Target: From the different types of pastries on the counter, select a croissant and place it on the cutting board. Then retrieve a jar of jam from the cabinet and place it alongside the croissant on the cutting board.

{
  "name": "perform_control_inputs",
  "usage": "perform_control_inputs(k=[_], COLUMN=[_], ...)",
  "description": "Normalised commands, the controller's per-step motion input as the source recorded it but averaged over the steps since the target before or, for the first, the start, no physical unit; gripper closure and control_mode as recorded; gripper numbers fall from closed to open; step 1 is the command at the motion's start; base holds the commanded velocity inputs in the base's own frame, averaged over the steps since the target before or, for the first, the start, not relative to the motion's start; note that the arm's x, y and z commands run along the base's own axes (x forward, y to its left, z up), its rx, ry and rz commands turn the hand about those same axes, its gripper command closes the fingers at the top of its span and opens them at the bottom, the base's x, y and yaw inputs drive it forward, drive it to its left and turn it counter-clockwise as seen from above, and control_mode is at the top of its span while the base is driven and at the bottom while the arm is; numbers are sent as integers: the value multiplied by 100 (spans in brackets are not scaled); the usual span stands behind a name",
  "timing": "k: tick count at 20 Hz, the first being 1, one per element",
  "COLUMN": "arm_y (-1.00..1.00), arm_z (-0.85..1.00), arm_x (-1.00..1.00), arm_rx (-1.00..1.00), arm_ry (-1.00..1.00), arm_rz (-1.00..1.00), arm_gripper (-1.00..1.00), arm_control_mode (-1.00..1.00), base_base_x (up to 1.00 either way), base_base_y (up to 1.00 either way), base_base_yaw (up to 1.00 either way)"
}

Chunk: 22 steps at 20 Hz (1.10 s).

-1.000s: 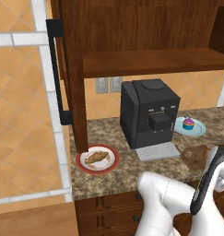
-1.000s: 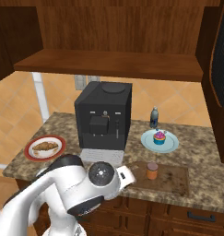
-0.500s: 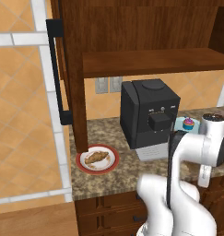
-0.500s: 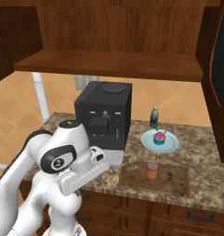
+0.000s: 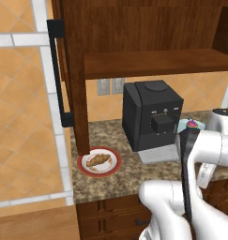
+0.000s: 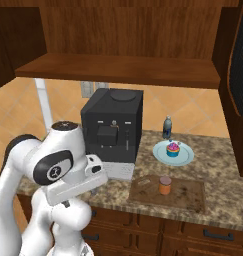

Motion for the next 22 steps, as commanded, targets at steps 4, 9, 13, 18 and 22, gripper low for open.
perform_control_inputs(k=[4,9,13,18,22], arm_y=[78,96,93,69,35], arm_z=[59,13,0,-35,-37], arm_x=[-44,-40,5,50,64], arm_rx=[6,1,0,0,-2], arm_ry=[-13,-15,-19,-20,-18], arm_rz=[-42,-49,-42,-35,-19], arm_gripper=[-100,-100,-100,-100,-100], arm_control_mode=[-100,-100,-100,-100,-100], base_base_x=[0,0,0,0,0], base_base_y=[0,0,0,0,0], base_base_yaw=[0,0,0,0,0])
